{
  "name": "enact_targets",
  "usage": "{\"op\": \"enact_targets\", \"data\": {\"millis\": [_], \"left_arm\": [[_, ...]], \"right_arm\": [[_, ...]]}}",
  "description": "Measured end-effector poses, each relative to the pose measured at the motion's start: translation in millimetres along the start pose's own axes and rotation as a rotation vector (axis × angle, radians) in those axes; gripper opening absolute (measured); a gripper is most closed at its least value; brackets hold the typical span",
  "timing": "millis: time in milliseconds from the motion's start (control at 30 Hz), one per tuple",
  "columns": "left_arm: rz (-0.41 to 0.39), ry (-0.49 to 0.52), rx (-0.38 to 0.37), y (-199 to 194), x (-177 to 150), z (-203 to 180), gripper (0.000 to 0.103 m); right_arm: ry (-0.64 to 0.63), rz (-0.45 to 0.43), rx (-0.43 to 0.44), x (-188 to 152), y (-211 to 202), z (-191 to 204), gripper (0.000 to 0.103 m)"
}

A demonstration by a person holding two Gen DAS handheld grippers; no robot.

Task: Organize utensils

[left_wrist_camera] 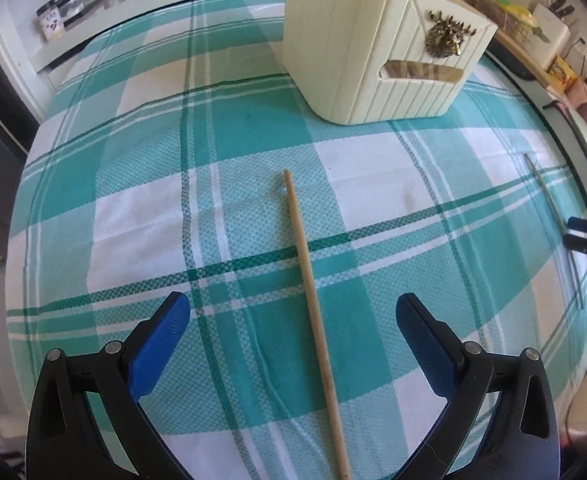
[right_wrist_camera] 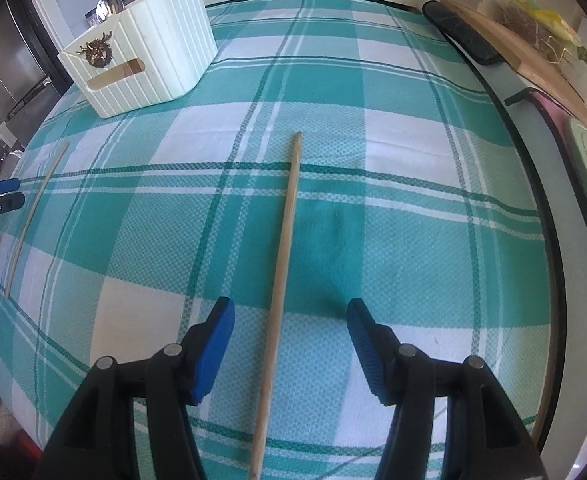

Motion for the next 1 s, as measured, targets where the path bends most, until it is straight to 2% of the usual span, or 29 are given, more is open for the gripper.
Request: {"op": "enact_targets", "data": {"millis": [167,367,533,567,600,633,667,700,767,833,900,1000], "left_arm": [[0.064,0.016,0.051,25,1,1,0.103],[0.025,-0.036,0.066,30,9,5,0.103],[0.157,0.011,0.063,36,17,4,0.102],[0.163,0.021,0.059,35,18,3,0.098],[0.150,0.030,0.058,32,22,2,0.084],[0.137,0.047,0.052,27,24,-2,0.074],[0.132,0.060,0.041,24,26,-5,0.052],[0.127,0.066,0.037,20,27,-8,0.014],[0.131,0.047,0.015,19,28,-12,0.005],[0.105,0.032,0.008,17,28,-11,0.004],[0.067,-0.022,-0.046,6,28,-6,0.004],[-0.039,-0.097,-0.129,-38,28,3,0.004]], "right_arm": [[-0.039,0.025,-0.026,15,12,3,0.060],[-0.115,0.070,-0.051,30,23,6,0.063],[-0.111,0.085,-0.029,52,33,3,0.060],[-0.112,0.081,-0.034,58,34,2,0.051],[-0.118,0.076,-0.039,64,34,2,0.033],[-0.116,0.076,-0.036,68,34,3,0.023],[-0.110,0.077,-0.039,71,35,2,0.009],[-0.104,0.077,-0.043,73,36,1,0.008],[-0.108,0.066,-0.054,75,36,3,0.007],[-0.087,0.038,-0.041,79,34,7,0.007],[-0.061,-0.021,-0.012,83,20,13,0.007],[-0.061,-0.130,0.016,91,-17,29,0.007]]}}
Point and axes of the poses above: each gripper's, at about its wrist camera, not at the fingertips, and y roughly the way its jaws point, z to its left, x to its top, the point moved 9 cm from there along y, roughly the way its jaws point, and after that the axes turned 10 degrees about x, right-handed, at the moved point
